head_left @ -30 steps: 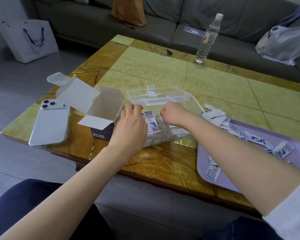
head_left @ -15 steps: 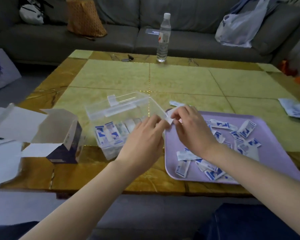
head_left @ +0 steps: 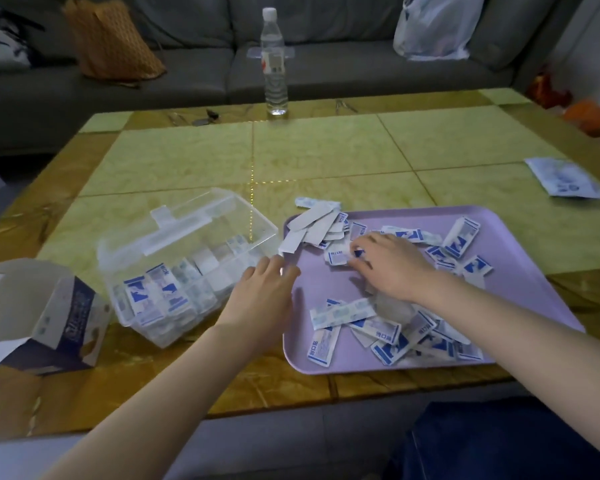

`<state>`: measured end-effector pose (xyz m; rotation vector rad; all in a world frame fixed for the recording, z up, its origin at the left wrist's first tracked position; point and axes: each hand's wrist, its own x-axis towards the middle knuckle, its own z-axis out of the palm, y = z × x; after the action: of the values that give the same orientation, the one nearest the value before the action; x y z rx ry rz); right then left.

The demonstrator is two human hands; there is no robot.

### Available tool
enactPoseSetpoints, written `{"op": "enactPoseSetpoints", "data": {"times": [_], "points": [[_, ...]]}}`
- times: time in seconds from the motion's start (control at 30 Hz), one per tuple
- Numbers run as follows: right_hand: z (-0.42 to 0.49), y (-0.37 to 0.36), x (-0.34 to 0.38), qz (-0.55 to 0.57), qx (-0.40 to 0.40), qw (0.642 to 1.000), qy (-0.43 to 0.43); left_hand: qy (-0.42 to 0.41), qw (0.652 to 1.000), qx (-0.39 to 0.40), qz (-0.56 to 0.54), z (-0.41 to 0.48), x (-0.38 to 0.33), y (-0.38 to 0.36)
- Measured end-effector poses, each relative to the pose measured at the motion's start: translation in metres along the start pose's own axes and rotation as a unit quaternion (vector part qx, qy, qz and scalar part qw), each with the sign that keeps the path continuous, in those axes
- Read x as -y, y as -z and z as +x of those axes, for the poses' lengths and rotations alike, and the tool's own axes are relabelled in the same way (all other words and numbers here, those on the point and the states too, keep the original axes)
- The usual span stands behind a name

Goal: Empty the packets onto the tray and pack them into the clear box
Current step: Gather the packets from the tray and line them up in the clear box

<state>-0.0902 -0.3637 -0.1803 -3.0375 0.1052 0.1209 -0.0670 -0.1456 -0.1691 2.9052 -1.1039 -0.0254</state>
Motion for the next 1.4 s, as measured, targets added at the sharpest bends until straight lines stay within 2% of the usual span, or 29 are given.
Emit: {"op": "enactPoseSetpoints", "data": {"times": [0.13, 0.2, 0.4, 0.63, 0.87, 0.93, 1.0, 1.07, 1.1, 1.17, 1.23, 1.3, 1.4], "points": [[0.027, 0.024, 0.002, 0.085, -0.121, 0.989, -0.008, 0.040, 0.997, -0.026, -0.054, 0.024, 0.010, 0.005], [0.051, 0.032, 0.003, 0.135, -0.142, 0.980, -0.024, 0.051, 0.995, -0.036, -0.078, 0.043, 0.013, 0.008], [0.124, 0.033, 0.006, 0.177, -0.072, 0.980, -0.054, 0.068, 0.990, -0.011, -0.122, 0.105, 0.014, 0.007], [0.157, 0.022, 0.010, 0.089, 0.028, 0.993, -0.069, 0.048, 0.993, 0.045, -0.095, 0.130, 0.015, -0.008], [0.162, 0.024, 0.012, 0.052, 0.090, 0.992, -0.070, 0.043, 0.995, -0.025, -0.091, 0.131, 0.017, -0.012], [0.158, 0.023, 0.012, 0.083, 0.058, 0.993, -0.068, 0.050, 0.994, -0.041, -0.086, 0.131, 0.016, -0.012], [0.150, 0.025, 0.011, 0.158, -0.013, 0.985, -0.068, 0.062, 0.993, -0.062, -0.085, 0.133, 0.017, -0.011], [0.137, 0.031, 0.010, 0.212, -0.076, 0.973, -0.056, 0.083, 0.988, -0.069, -0.114, 0.133, 0.016, -0.006], [0.130, 0.034, 0.008, 0.230, -0.081, 0.969, -0.043, 0.091, 0.984, -0.069, -0.137, 0.132, 0.015, -0.002], [0.114, 0.040, 0.005, 0.235, -0.027, 0.971, -0.013, 0.081, 0.979, -0.051, -0.182, 0.128, 0.010, 0.002], [0.103, 0.043, 0.002, 0.193, 0.056, 0.980, -0.007, 0.045, 0.979, -0.014, -0.200, 0.123, 0.004, -0.001], [0.094, 0.044, -0.001, 0.152, 0.103, 0.983, -0.023, 0.026, 0.985, 0.020, -0.167, 0.119, 0.000, -0.007], [0.079, 0.039, 0.003, 0.147, 0.111, 0.982, -0.042, 0.028, 0.995, 0.042, -0.091, 0.113, -0.007, -0.010]]}}
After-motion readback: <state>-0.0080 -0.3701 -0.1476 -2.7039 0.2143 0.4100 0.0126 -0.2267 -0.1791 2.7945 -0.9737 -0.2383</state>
